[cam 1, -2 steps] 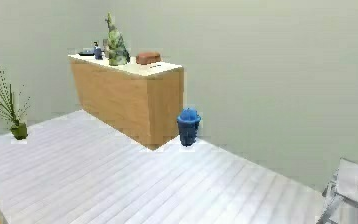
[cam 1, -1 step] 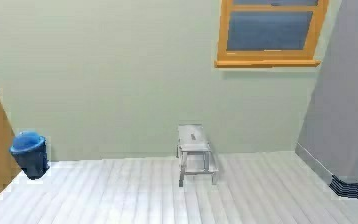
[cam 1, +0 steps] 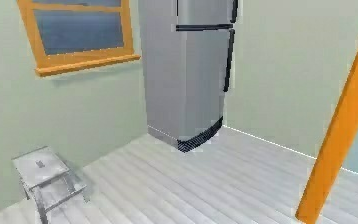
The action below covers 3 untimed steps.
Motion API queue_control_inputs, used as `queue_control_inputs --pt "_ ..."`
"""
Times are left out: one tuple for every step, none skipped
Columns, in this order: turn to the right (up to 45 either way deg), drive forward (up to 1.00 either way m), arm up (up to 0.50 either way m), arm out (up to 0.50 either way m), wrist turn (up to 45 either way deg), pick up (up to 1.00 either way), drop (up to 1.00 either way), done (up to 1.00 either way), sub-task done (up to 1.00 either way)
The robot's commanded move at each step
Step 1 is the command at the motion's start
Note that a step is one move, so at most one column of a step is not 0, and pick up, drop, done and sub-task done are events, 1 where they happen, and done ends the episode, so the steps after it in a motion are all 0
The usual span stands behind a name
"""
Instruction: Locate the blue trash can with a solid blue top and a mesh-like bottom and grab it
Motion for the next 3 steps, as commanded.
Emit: queue_control_inputs --pt "39.0 0.0 0.0 0.0 0.0 0.0 0.0 0.0 0.0" --pt "0.0 0.15 0.0 0.0 0.0 0.0 0.0 0.0 0.0" --pt "-45.0 0.0 0.0 0.0 0.0 0.0 0.0 0.0 0.0"
